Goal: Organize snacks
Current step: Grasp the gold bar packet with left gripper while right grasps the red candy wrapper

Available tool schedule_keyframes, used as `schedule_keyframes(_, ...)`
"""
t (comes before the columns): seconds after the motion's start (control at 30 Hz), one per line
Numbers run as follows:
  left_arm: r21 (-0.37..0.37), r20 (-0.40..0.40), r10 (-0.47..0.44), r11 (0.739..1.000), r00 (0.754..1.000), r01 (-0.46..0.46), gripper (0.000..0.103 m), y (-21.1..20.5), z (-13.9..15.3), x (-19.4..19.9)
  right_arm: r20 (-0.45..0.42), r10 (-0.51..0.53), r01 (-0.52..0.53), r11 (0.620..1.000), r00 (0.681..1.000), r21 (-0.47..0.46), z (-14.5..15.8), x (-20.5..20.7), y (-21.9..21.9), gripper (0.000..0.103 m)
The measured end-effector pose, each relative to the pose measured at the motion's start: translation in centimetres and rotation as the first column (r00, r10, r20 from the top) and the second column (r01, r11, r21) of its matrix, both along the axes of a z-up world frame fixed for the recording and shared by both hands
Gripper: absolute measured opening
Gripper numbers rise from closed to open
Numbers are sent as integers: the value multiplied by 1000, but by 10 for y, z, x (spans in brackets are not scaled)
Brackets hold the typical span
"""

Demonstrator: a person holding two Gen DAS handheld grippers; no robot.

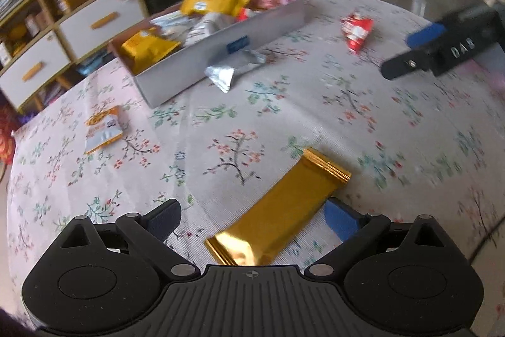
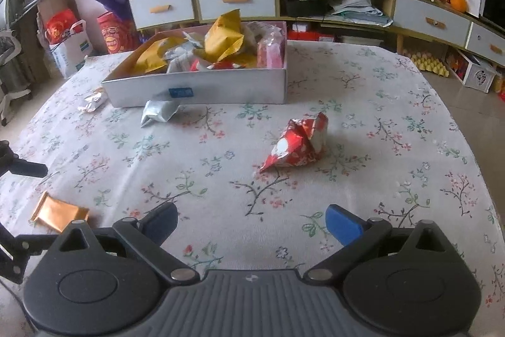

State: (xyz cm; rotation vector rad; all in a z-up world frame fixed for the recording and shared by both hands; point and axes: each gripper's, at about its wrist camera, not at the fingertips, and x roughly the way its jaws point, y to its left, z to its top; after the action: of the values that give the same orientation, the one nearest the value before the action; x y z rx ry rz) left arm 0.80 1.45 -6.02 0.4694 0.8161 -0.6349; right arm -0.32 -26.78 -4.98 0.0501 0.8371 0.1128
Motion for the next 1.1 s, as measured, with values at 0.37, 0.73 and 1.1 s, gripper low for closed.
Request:
schedule_keyframes(0.37, -32, 15, 146, 989, 989, -145, 81, 5, 0, 19, -16, -118, 118, 991, 993, 54, -13, 21, -23, 88)
schedule_keyframes(0.73, -40, -39, 352, 935, 935, -353, 55, 20, 4, 43, 4, -147, 146, 989, 989, 28, -17, 39, -23, 86)
schedule_keyframes(1.1, -77, -152, 421, 897, 894, -435, 31, 26, 7, 45, 20, -152, 153, 988, 988, -9, -15, 60, -23, 64)
